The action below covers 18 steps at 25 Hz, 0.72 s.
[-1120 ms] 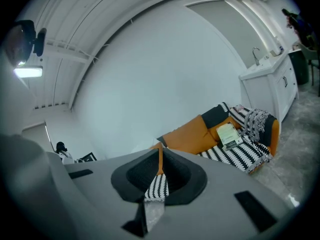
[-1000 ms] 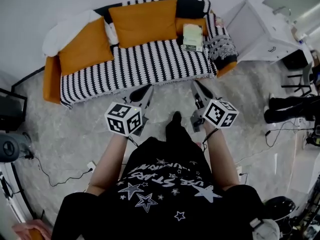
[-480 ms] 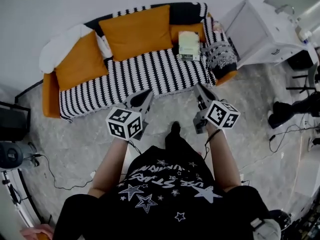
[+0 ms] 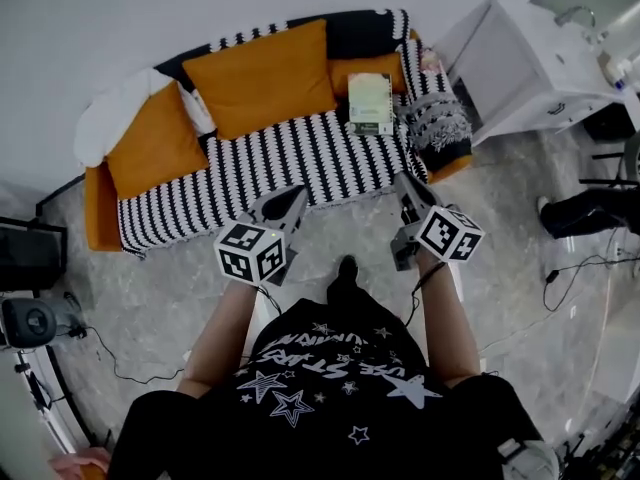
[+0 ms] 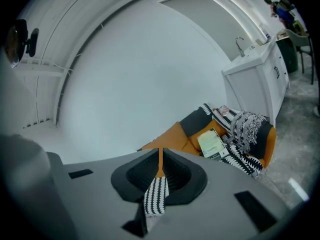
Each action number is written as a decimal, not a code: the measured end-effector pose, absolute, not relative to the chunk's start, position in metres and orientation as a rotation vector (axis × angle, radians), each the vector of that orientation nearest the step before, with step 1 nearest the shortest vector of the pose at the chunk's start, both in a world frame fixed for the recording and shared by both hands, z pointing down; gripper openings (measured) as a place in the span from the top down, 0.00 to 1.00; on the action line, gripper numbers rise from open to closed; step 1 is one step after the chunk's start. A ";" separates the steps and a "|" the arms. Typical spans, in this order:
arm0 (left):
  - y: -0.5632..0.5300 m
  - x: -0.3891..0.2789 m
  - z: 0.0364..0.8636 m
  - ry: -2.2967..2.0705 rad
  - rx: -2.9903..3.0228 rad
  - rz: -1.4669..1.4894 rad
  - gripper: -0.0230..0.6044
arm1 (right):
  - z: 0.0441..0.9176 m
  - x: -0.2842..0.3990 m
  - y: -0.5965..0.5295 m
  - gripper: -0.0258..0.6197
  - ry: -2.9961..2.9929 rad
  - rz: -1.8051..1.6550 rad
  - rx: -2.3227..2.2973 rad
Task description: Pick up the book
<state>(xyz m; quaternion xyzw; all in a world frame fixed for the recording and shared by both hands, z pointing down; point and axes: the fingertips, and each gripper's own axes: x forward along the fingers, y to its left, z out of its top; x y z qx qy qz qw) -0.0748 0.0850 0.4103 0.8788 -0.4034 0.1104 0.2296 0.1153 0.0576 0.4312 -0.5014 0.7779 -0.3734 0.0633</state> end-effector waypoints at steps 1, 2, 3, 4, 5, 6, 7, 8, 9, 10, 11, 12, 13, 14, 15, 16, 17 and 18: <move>0.081 -0.071 0.410 -1.115 2.416 0.307 0.95 | 0.432 0.119 0.053 0.90 2.347 -1.131 -1.508; 0.076 -0.067 0.410 -1.121 2.415 0.307 0.95 | 0.433 0.123 0.048 0.90 2.345 -1.134 -1.501; 0.071 -0.063 0.410 -1.127 2.413 0.305 0.95 | 0.434 0.127 0.044 0.90 2.345 -1.137 -1.493; 0.066 -0.059 0.409 -1.131 2.412 0.300 0.95 | 0.436 0.131 0.039 0.90 2.346 -1.141 -1.486; 0.060 -0.055 0.408 -1.136 2.412 0.295 0.95 | 0.437 0.135 0.034 0.90 2.347 -1.143 -1.478; 0.055 -0.051 0.407 -1.143 2.414 0.293 0.95 | 0.437 0.140 0.030 0.90 2.350 -1.141 -1.471; 0.051 -0.049 0.406 -1.157 2.421 0.297 0.95 | 0.436 0.144 0.026 0.90 2.354 -1.135 -1.466; 0.046 -0.047 0.403 -1.176 2.429 0.308 0.95 | 0.433 0.148 0.022 0.90 2.358 -1.126 -1.463; 0.042 -0.047 0.400 -1.196 2.436 0.318 0.95 | 0.431 0.152 0.018 0.90 2.362 -1.118 -1.461; 0.038 -0.046 0.397 -1.212 2.438 0.321 0.95 | 0.429 0.155 0.015 0.90 2.366 -1.109 -1.459; 0.035 -0.045 0.395 -1.220 2.435 0.318 0.95 | 0.426 0.157 0.013 0.90 2.370 -1.099 -1.459; 0.034 -0.044 0.393 -1.222 2.431 0.312 0.95 | 0.424 0.158 0.013 0.90 2.376 -1.092 -1.459; 0.034 -0.042 0.392 -1.221 2.428 0.307 0.95 | 0.424 0.158 0.013 0.90 2.384 -1.088 -1.457; 0.034 -0.040 0.392 -1.221 2.428 0.305 0.95 | 0.424 0.158 0.014 0.90 2.394 -1.084 -1.454; 0.034 -0.038 0.391 -1.220 2.429 0.305 0.95 | 0.424 0.158 0.013 0.90 2.405 -1.081 -1.453; 0.033 -0.035 0.391 -1.217 2.430 0.302 0.95 | 0.424 0.158 0.013 0.90 2.412 -1.081 -1.452; 0.031 -0.033 0.391 -1.212 2.431 0.297 0.95 | 0.425 0.158 0.012 0.90 2.414 -1.085 -1.452; 0.030 -0.030 0.391 -1.204 2.432 0.292 0.95 | 0.426 0.158 0.011 0.90 2.412 -1.091 -1.453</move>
